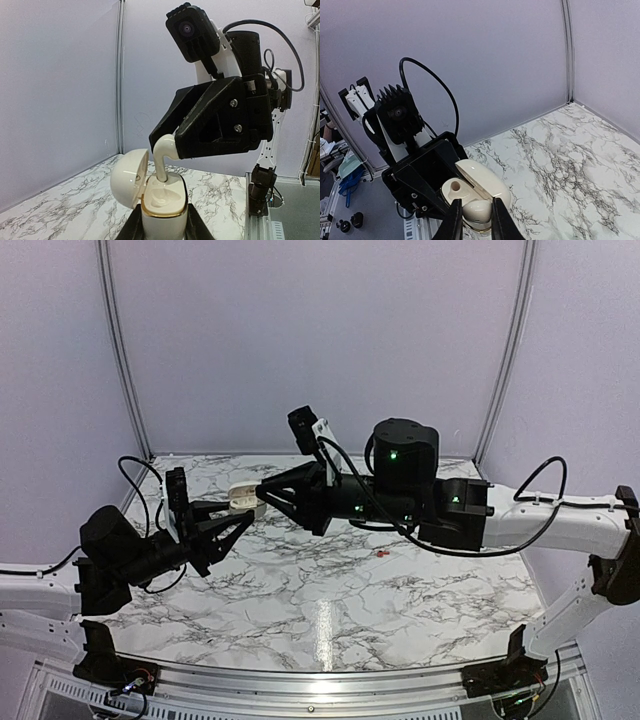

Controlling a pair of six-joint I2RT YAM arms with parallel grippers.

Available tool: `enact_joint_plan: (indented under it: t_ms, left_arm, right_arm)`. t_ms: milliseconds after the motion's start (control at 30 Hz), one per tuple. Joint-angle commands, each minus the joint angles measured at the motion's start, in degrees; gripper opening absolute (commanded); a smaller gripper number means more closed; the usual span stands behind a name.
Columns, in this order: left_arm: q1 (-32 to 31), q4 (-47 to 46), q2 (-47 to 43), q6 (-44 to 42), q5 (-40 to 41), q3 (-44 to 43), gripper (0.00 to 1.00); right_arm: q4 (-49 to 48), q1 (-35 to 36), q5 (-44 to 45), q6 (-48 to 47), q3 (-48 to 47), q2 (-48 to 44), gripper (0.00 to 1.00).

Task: Insert the wireless bluetooth earbuds into the charging case
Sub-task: Insert the right earbud into the right side groove of the charging case.

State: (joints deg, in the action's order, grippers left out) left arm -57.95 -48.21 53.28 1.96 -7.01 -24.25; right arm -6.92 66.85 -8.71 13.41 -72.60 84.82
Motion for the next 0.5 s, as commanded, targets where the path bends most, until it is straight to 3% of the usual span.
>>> enact_joint_plan:
  t_ms: [0,467]
  left_arm:
    - [0.1,-4.0,-1.1,-0.4,0.0,-0.3,0.00]
    - [0.1,-4.0,-1.2,-1.1,-1.0,-0.3,0.00]
  right_arm:
    - [5.0,1.4,1.8,-1.6,-3.4,1.6,0.16]
    - [9.2,1.7,3.3,-3.1,-4.0,1.2,0.12]
